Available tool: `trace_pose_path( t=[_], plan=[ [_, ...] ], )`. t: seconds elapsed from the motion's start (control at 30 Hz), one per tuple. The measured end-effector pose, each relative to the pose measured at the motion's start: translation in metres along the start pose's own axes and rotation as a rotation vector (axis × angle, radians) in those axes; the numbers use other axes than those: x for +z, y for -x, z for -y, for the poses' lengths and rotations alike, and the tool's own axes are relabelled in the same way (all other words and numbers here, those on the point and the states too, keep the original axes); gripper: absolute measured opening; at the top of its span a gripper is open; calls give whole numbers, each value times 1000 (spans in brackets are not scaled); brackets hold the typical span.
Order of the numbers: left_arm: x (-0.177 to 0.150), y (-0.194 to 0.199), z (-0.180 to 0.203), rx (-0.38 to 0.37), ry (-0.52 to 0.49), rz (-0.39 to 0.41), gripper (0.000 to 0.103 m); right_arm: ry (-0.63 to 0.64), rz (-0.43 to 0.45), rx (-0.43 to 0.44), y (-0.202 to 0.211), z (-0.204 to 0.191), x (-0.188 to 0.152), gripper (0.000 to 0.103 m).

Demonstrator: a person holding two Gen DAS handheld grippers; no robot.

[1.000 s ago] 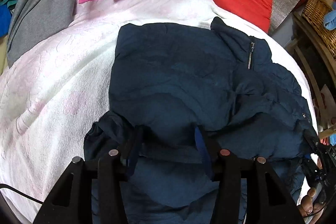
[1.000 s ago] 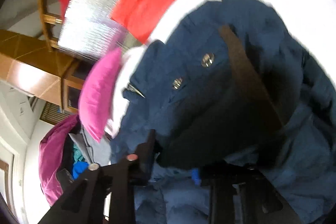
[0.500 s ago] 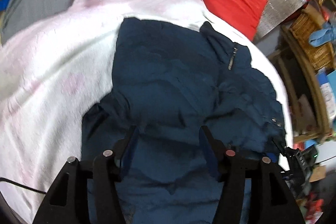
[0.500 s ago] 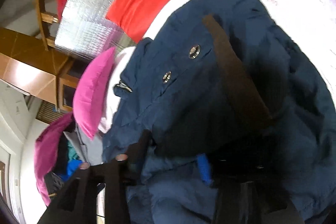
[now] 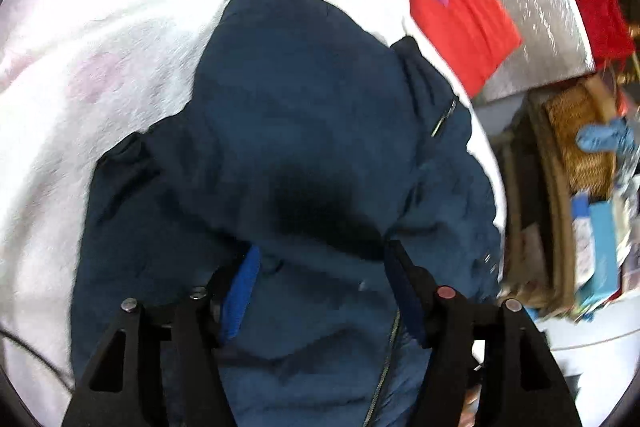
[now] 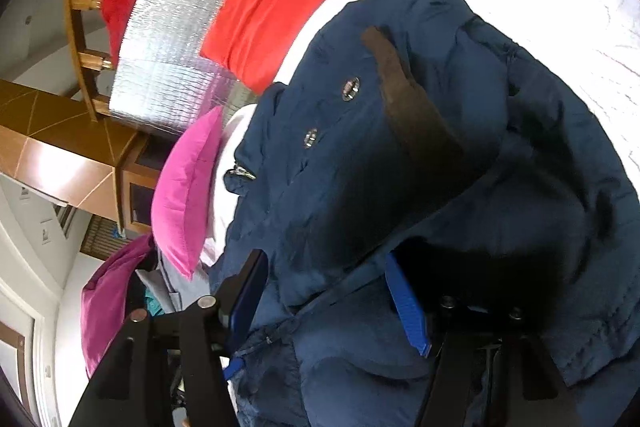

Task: Fold large clothes

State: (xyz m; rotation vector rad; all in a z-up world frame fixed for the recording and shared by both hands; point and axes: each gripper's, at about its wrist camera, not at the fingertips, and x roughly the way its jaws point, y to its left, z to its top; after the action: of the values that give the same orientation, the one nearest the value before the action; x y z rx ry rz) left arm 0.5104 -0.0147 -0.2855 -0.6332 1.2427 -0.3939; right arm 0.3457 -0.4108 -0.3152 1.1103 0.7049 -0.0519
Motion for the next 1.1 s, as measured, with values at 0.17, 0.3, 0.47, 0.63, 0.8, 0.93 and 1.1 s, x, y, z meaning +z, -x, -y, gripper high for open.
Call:
trace_pose_path(
  t=[0.17,0.3,0.47,0.63,0.8,0.93,1.1],
  plan=[
    [4,-8,-7,-70,83,26,66,-1,-8,-43,-8,-3,0,65],
    [5,-9,-17,-120,130,67,64,3,-21,-61,-9,-5,1,65],
    [3,-10,-23,-108,173,102,35,-14,-53,-84,-5,-2,2,65],
    [3,-5,-23,-133,185,100,31,-35,-82,-104,-3,0,4,65],
    [2,-9,-24,-107,223,100,37,-28,-113,-93,-6,1,9,65],
    [1,-7,-22,-88,210,121,37,-74,-87,21,2,16,16,65],
    [0,-5,-24,-65,202,145,30,-113,-51,124,2,32,33,64]
  ],
)
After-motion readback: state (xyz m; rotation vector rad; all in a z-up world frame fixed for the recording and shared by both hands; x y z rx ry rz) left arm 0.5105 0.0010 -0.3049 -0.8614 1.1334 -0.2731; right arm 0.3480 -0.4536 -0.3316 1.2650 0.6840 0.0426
